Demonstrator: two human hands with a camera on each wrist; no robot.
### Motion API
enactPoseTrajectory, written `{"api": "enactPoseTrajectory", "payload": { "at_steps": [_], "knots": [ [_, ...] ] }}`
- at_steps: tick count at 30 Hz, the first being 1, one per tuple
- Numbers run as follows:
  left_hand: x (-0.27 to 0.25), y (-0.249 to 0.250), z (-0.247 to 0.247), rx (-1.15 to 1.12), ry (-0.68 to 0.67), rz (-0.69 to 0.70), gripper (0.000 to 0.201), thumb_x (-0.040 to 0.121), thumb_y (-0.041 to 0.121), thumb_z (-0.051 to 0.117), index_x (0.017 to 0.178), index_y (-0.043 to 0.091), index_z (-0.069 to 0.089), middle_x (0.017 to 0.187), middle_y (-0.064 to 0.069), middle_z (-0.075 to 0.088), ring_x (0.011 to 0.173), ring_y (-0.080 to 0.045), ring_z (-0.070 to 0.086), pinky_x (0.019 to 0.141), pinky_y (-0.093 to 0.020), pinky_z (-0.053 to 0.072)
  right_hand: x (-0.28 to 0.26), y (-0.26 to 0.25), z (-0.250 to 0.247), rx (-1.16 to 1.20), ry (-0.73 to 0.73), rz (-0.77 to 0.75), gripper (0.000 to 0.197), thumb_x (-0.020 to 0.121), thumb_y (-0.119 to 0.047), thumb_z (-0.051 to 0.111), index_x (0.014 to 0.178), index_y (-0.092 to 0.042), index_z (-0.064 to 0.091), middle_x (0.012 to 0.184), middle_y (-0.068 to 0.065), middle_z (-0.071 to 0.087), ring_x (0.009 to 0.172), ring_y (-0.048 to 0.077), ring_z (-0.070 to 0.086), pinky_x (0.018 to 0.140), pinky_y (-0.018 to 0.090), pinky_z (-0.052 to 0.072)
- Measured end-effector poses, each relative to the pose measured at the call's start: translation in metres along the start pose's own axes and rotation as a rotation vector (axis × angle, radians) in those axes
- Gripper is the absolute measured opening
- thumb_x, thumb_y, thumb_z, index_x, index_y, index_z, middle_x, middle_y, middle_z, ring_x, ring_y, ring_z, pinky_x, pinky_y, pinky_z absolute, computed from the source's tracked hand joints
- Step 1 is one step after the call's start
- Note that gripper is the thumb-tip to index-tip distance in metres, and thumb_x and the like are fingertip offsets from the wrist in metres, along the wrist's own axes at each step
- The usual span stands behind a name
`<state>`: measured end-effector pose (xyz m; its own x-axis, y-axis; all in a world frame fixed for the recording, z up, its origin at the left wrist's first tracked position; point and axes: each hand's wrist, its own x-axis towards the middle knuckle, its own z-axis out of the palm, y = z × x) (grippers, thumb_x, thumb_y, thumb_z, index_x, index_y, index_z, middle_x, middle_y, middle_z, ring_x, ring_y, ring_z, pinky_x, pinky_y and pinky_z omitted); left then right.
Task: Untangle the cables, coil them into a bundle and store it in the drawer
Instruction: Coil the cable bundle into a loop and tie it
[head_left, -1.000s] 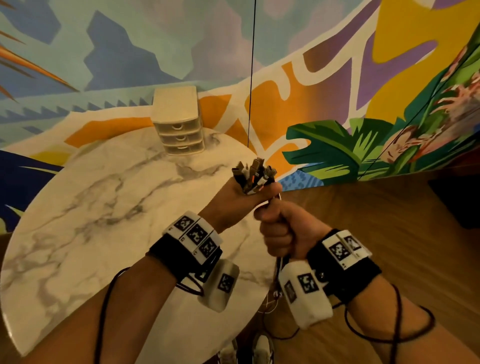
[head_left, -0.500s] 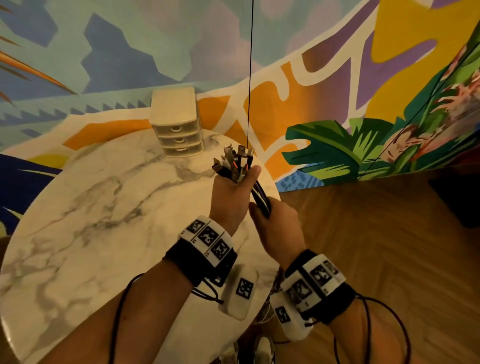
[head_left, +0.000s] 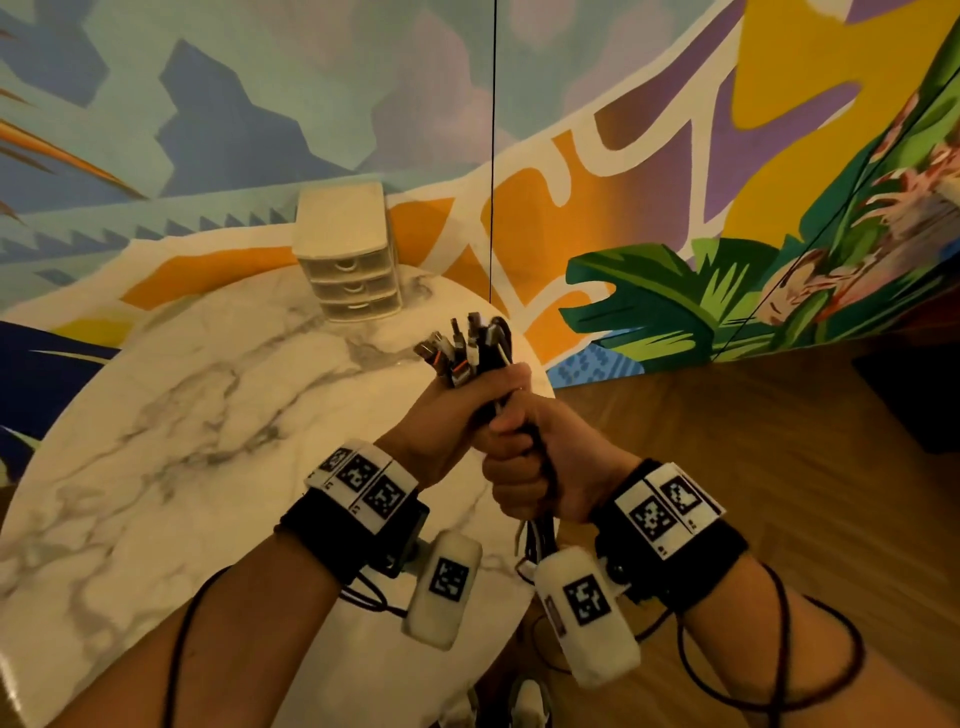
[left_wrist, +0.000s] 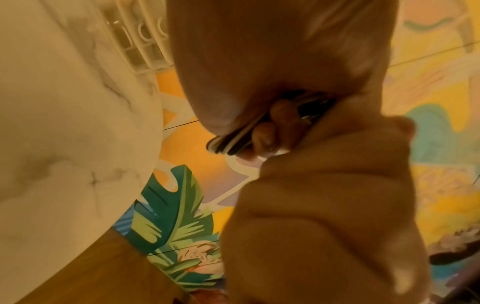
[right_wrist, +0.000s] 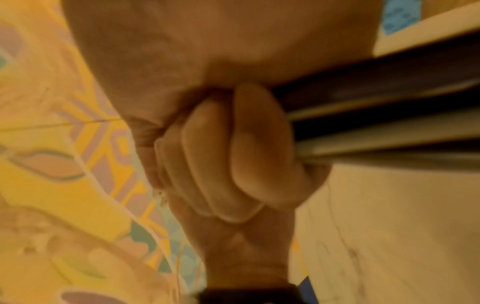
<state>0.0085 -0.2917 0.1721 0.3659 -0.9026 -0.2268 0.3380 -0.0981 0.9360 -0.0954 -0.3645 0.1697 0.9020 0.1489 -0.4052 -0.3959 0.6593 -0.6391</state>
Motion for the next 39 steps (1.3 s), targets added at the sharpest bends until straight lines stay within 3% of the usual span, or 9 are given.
{"api": "enactPoseTrajectory", "payload": {
  "at_steps": [6, 9, 12, 18, 22, 26, 29, 33, 39],
  "knots": [
    [0.008, 0.010, -0.004, -0.199, 0.268, 0.082, 0.013, 0.092, 0.015, 0.055, 0.080, 0.013, 0.058, 0.060, 0.004, 0.060, 0.057, -0.007, 0.059, 0.060, -0.021, 0.049, 0.008, 0.007, 0.017, -0.393, 0.380, -0.071, 0.042, 0.090, -0.021, 0.049, 0.051, -0.018, 0.035, 0.044, -0.003, 0.029, 0.038, 0.013, 0.025, 0.042, 0.023, 0.022],
    [0.007, 0.007, -0.008, -0.223, 0.167, 0.141, 0.020, 0.086, 0.024, 0.054, 0.069, 0.013, 0.051, 0.066, -0.002, 0.048, 0.061, -0.013, 0.051, 0.066, -0.023, 0.046, 0.011, 0.006, 0.026, -0.570, 0.442, -0.059, 0.042, 0.089, -0.016, 0.049, 0.050, -0.018, 0.036, 0.048, 0.000, 0.030, 0.039, 0.013, 0.023, 0.042, 0.022, 0.020],
    [-0.002, 0.005, -0.012, -0.211, 0.022, 0.172, 0.026, 0.084, 0.017, 0.052, 0.059, 0.017, 0.049, 0.061, -0.001, 0.046, 0.062, -0.015, 0.050, 0.069, -0.027, 0.044, 0.012, 0.000, 0.031, -0.626, 0.453, -0.024, 0.034, 0.088, -0.015, 0.048, 0.056, -0.016, 0.035, 0.052, 0.001, 0.030, 0.040, 0.012, 0.021, 0.040, 0.020, 0.019],
    [-0.012, 0.011, -0.021, -0.150, -0.097, 0.126, 0.029, 0.089, 0.018, 0.043, 0.061, 0.012, 0.044, 0.048, -0.001, 0.042, 0.047, -0.015, 0.044, 0.074, -0.033, 0.045, 0.015, 0.003, 0.038, -0.666, 0.427, -0.036, 0.034, 0.089, -0.010, 0.047, 0.057, -0.015, 0.034, 0.050, 0.003, 0.029, 0.039, 0.013, 0.020, 0.036, 0.018, 0.020],
    [-0.017, 0.019, -0.023, -0.231, -0.096, 0.132, 0.026, 0.093, 0.014, 0.037, 0.066, 0.013, 0.038, 0.040, 0.004, 0.030, 0.035, -0.011, 0.029, 0.059, -0.026, 0.046, 0.020, 0.008, 0.033, -0.820, 0.431, 0.010, 0.024, 0.086, -0.015, 0.057, 0.065, -0.010, 0.047, 0.050, 0.004, 0.041, 0.039, 0.014, 0.034, 0.042, 0.023, 0.033],
    [-0.020, 0.027, -0.030, -0.272, -0.088, 0.129, 0.031, 0.093, 0.018, 0.038, 0.062, 0.013, 0.043, 0.032, 0.008, 0.027, 0.026, -0.006, 0.020, 0.039, -0.022, 0.021, 0.013, 0.011, 0.013, -1.077, 0.525, 0.067, 0.030, 0.085, -0.021, 0.064, 0.056, -0.022, 0.055, 0.052, -0.002, 0.049, 0.046, 0.011, 0.040, 0.052, 0.025, 0.037],
    [-0.019, 0.042, -0.028, -0.268, -0.168, 0.124, 0.032, 0.089, 0.022, 0.041, 0.059, 0.013, 0.048, 0.029, 0.008, 0.027, 0.024, -0.005, 0.019, 0.039, -0.024, 0.015, 0.001, -0.019, 0.004, -1.225, 0.586, -0.051, 0.011, 0.081, -0.019, 0.069, 0.070, -0.020, 0.069, 0.061, 0.000, 0.061, 0.049, 0.004, 0.045, 0.053, 0.023, 0.042],
    [-0.020, 0.084, -0.042, -0.194, -0.261, 0.232, 0.033, 0.085, 0.026, 0.038, 0.057, 0.014, 0.050, 0.027, 0.010, 0.026, 0.022, -0.006, 0.015, 0.037, -0.022, 0.013, -0.026, -0.050, -0.036, -1.246, 0.860, -0.283, 0.037, 0.081, -0.012, 0.066, 0.049, -0.023, 0.053, 0.045, -0.006, 0.046, 0.040, 0.003, 0.038, 0.046, 0.022, 0.031],
    [-0.020, 0.035, -0.026, -0.017, -0.047, 0.104, 0.028, 0.081, 0.012, 0.051, 0.055, 0.009, 0.042, 0.037, 0.006, 0.038, 0.024, -0.005, 0.023, 0.039, -0.015, 0.011, -0.012, 0.029, -0.103, -1.153, 0.824, 0.146, 0.037, 0.087, -0.008, 0.057, 0.052, -0.019, 0.051, 0.046, -0.004, 0.044, 0.044, 0.009, 0.038, 0.043, 0.022, 0.028]
  ]
}}
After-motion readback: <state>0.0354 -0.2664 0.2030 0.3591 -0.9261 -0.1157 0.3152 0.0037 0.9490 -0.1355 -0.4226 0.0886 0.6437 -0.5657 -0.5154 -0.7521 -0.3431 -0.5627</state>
